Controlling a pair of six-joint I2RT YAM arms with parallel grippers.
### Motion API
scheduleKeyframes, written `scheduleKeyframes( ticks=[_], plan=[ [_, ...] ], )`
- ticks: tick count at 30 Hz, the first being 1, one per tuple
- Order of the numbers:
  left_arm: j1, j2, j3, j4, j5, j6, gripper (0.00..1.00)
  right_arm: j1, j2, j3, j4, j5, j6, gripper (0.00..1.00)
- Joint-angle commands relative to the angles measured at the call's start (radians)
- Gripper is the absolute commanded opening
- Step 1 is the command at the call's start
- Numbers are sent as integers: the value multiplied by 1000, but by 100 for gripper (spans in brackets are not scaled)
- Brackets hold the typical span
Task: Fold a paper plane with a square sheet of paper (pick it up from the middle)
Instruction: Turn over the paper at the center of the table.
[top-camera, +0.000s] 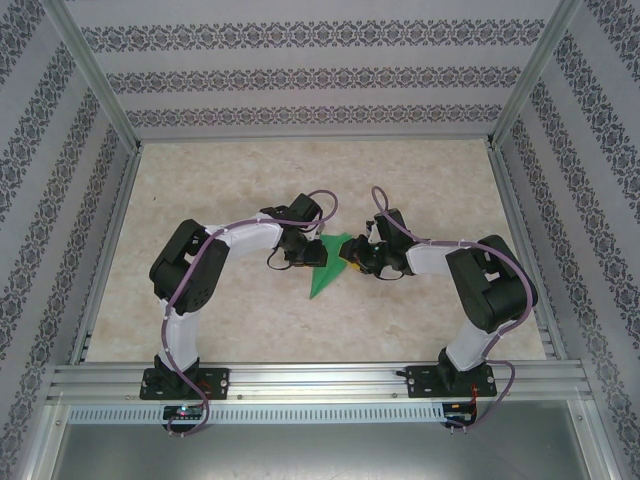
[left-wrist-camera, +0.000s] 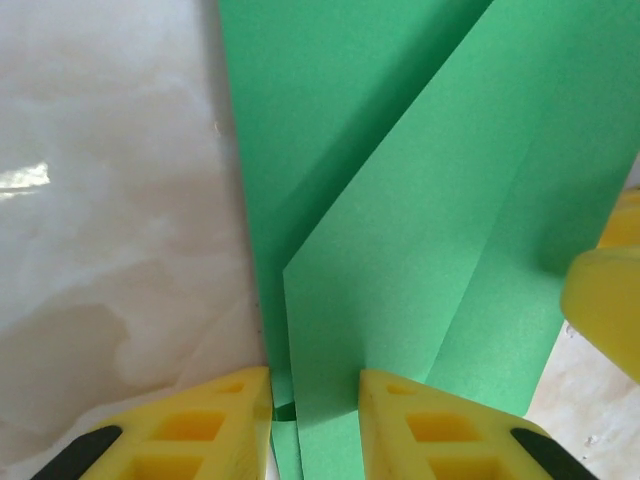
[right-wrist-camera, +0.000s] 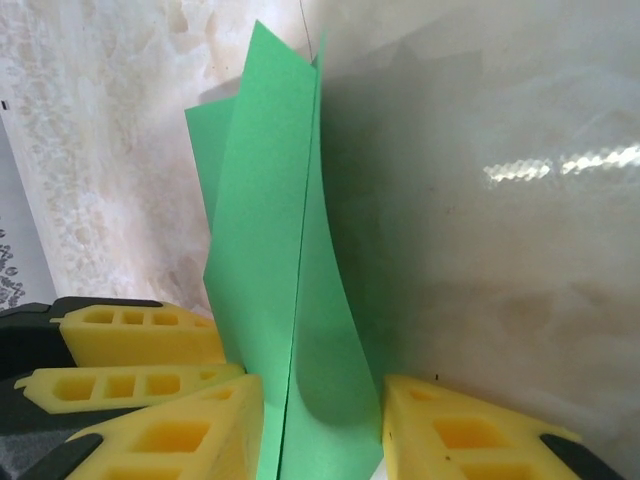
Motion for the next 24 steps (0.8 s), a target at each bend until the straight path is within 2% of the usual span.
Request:
scheduleKeyframes(
  ticks=[1, 5, 14, 24],
  plan=[
    [-15, -22, -7, -31, 38, -18, 30, -5, -6, 8, 55, -23, 11, 37],
    [-16, -34, -8, -39, 32, -22, 30, -15, -15, 26, 37, 0, -7, 39],
    [-15, -42, -21, -14, 36, -36, 30, -29, 57, 82, 62, -75, -39, 41],
    [-15, -44, -27, -14, 21, -36, 30, -15, 120, 105, 83, -91, -30, 40]
  ],
)
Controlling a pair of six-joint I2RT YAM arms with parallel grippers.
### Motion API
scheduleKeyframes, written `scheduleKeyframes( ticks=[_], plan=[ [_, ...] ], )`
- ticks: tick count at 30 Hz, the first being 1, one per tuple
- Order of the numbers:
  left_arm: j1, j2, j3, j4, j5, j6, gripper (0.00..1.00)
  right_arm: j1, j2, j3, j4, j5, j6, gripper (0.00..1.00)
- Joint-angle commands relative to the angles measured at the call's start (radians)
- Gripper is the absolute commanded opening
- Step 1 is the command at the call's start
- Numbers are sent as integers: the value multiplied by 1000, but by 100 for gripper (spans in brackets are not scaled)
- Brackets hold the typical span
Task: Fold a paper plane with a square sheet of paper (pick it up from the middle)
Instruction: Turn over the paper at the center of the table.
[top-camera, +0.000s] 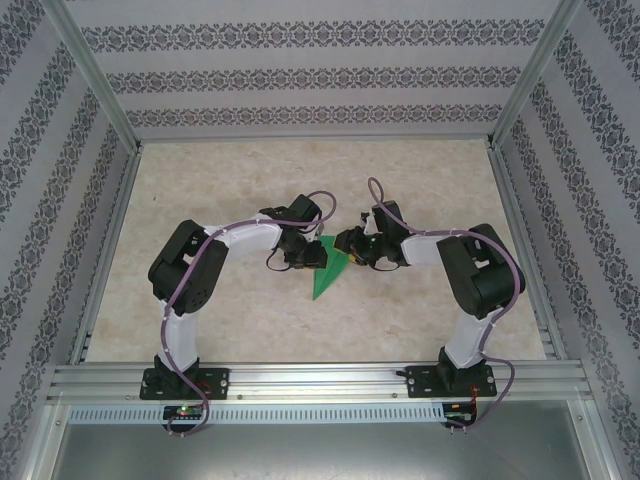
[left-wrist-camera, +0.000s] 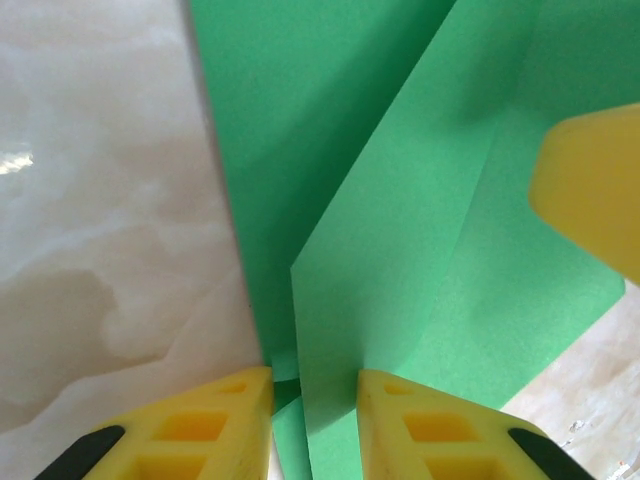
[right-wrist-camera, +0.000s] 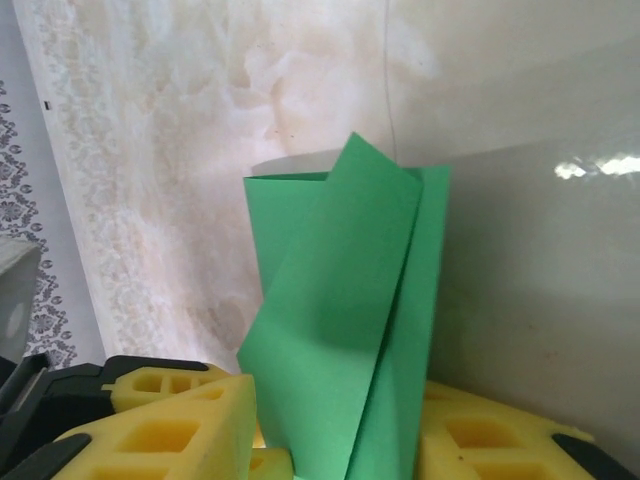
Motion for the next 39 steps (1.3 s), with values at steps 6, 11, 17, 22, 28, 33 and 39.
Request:
scheduleKeyframes(
  ticks=[6, 11, 17, 22, 28, 33, 39],
  plan=[
    [-15, -39, -25, 10, -8, -22, 30, 20, 16, -1, 61, -31, -5, 36],
    [-12, -46, -37, 42, 7, -43, 30, 29, 18, -18, 106, -32, 6, 31],
    [9, -70, -78, 125, 54, -94, 30, 35, 31, -9, 105, -26, 0, 30],
    [24, -79, -107, 163, 84, -115, 30, 48, 43, 5, 94, -18, -7, 29],
    [26, -87, -119, 159, 76, -110, 30, 57, 46, 9, 109, -5, 6, 23],
    [26, -105, -126, 163, 67, -108, 31, 60, 39, 23, 80, -8, -15, 15],
    [25, -185, -164, 220, 35, -116, 35, 60, -18, 54, -47, 31, -85, 8]
  ],
)
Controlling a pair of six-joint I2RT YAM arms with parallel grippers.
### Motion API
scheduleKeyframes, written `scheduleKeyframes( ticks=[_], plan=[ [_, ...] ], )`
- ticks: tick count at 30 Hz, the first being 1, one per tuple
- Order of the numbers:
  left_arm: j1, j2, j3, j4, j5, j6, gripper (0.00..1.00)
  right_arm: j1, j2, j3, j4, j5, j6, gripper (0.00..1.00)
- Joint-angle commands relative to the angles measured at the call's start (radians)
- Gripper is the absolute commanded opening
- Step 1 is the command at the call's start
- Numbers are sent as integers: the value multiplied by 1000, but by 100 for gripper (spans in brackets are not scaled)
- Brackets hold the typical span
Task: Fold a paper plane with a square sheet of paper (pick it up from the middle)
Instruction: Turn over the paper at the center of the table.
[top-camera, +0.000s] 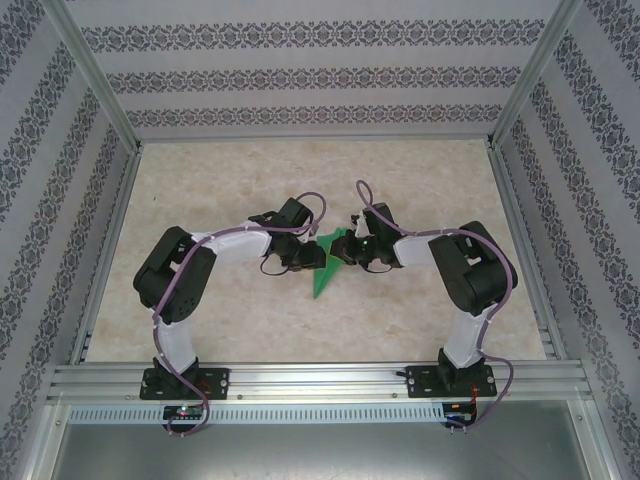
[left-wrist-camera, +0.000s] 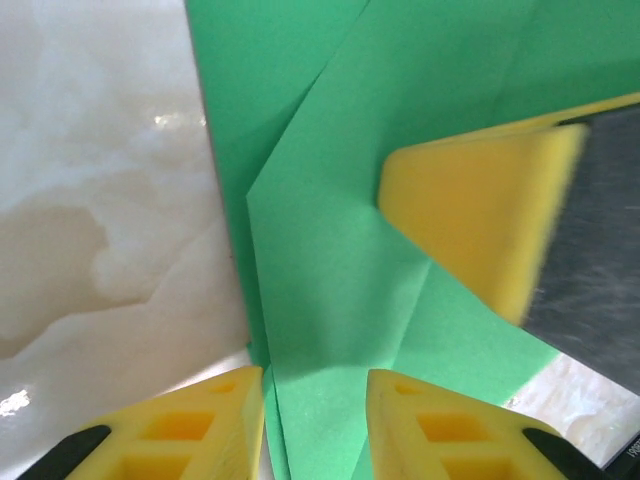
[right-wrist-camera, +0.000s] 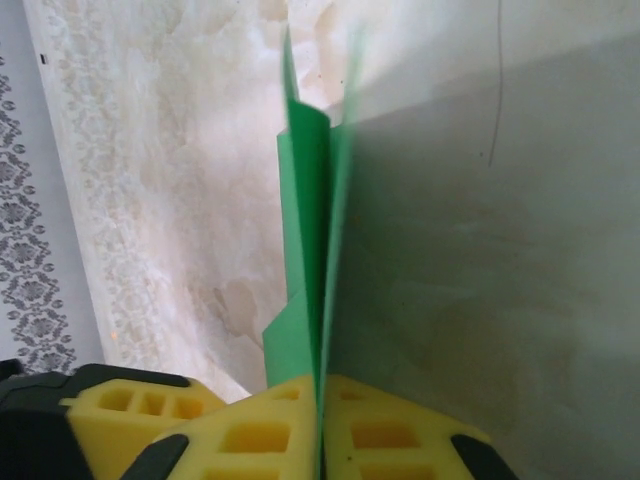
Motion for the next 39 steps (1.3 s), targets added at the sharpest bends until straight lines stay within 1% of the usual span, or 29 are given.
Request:
scheduleKeyframes(
  ticks=[1, 3, 7, 10, 12, 15, 17, 18, 20, 24, 27, 31, 33, 35, 37, 39],
  plan=[
    [10, -95, -33, 84, -31, -20, 35, 12, -68, 44, -108, 53, -77, 8],
    [9, -140, -52, 92, -85, -21, 36, 16, -111, 75, -215, 102, -131, 6],
    [10, -241, -93, 82, -232, -23, 37, 39, -199, 177, -509, 279, -278, 6],
    [11, -311, -128, 68, -350, -36, 37, 69, -241, 276, -762, 498, -357, 6],
    [13, -356, -156, 60, -421, -50, 38, 98, -244, 348, -924, 679, -394, 6],
    [21, -420, -199, 67, -497, -76, 38, 150, -206, 459, -1137, 928, -394, 7],
    [27, -457, -227, 64, -548, -95, 39, 180, -162, 525, -1231, 1027, -381, 6],
    [30, -477, -240, 66, -574, -103, 39, 197, -137, 552, -1262, 1055, -370, 5],
    [34, -514, -263, 57, -624, -128, 40, 224, -87, 597, -1300, 1070, -347, 5],
    [44, -605, -318, 44, -712, -162, 42, 296, 44, 692, -1324, 1057, -312, 6],
    [48, -661, -356, 37, -750, -175, 45, 350, 156, 787, -1345, 1043, -294, 7],
    [52, -700, -381, 16, -763, -181, 47, 405, 282, 913, -1380, 1018, -276, 8],
    [55, -706, -385, 9, -759, -181, 47, 426, 320, 953, -1369, 977, -274, 10],
    [54, -705, -390, 8, -753, -181, 47, 434, 340, 974, -1355, 935, -275, 14],
    [56, -702, -392, 10, -747, -181, 47, 436, 345, 978, -1328, 879, -282, 17],
    [56, -698, -389, 8, -739, -181, 47, 437, 334, 967, -1281, 795, -299, 22]
  ],
)
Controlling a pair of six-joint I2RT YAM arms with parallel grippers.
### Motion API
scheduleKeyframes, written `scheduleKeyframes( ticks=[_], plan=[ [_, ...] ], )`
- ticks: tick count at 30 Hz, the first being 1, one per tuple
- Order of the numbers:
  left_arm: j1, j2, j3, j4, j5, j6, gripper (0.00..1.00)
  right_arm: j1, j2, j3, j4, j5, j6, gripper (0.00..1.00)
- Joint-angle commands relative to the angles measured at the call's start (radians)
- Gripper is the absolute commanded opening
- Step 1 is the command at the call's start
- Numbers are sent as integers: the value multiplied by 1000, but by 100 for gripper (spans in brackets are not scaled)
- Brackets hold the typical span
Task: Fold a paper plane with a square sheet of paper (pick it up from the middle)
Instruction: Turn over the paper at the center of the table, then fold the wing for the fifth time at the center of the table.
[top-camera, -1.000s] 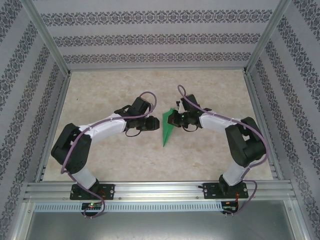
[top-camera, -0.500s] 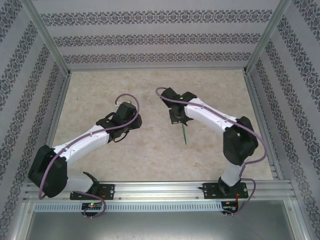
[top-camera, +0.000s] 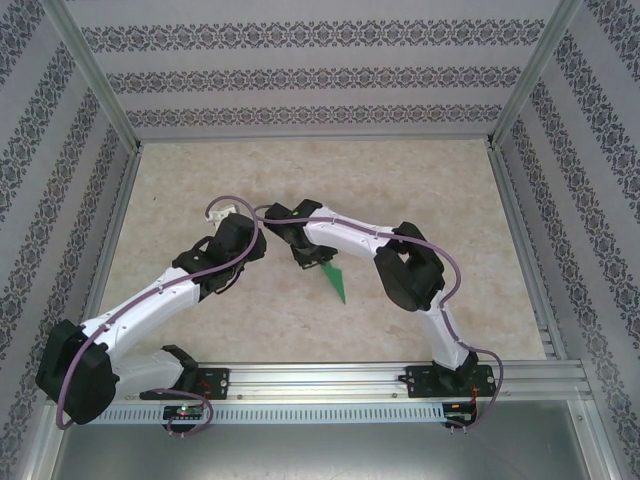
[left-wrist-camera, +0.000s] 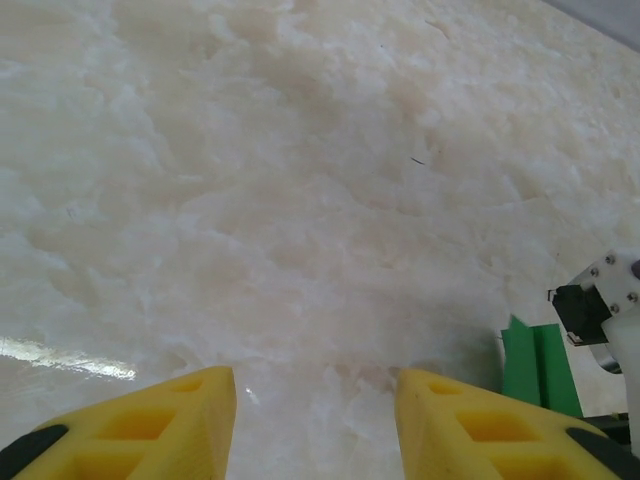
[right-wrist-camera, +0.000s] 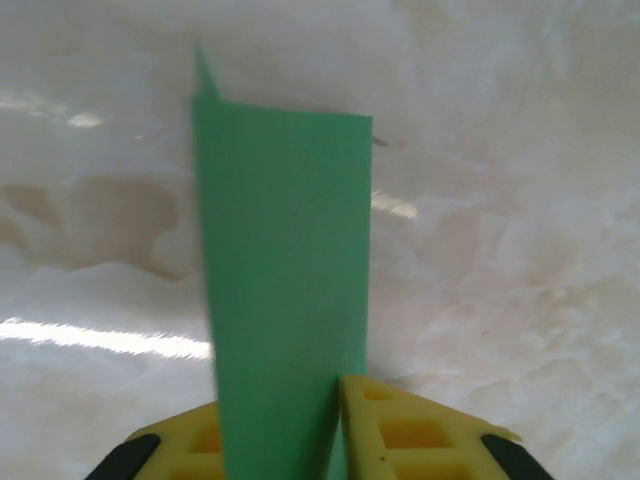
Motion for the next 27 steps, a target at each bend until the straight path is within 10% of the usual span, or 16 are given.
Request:
scheduleKeyframes(
  ticks=[1, 5, 11, 19, 27],
  plan=[
    [9, -4, -6, -26, -9, -12, 47, -5, -18, 18, 63, -148, -16, 26],
    [10, -2, -6, -14, 19, -2, 49, -16, -180, -104, 226, -253, 9, 53],
    [9, 32, 3, 6, 111, 19, 53, -129, -497, -484, 586, -416, 77, 61],
    [10, 177, 15, 61, 361, -3, 53, -335, -623, -847, 926, -857, 97, 24],
    [2, 267, -1, 144, 481, -83, 55, -333, -506, -869, 975, -931, 66, 10]
  ],
)
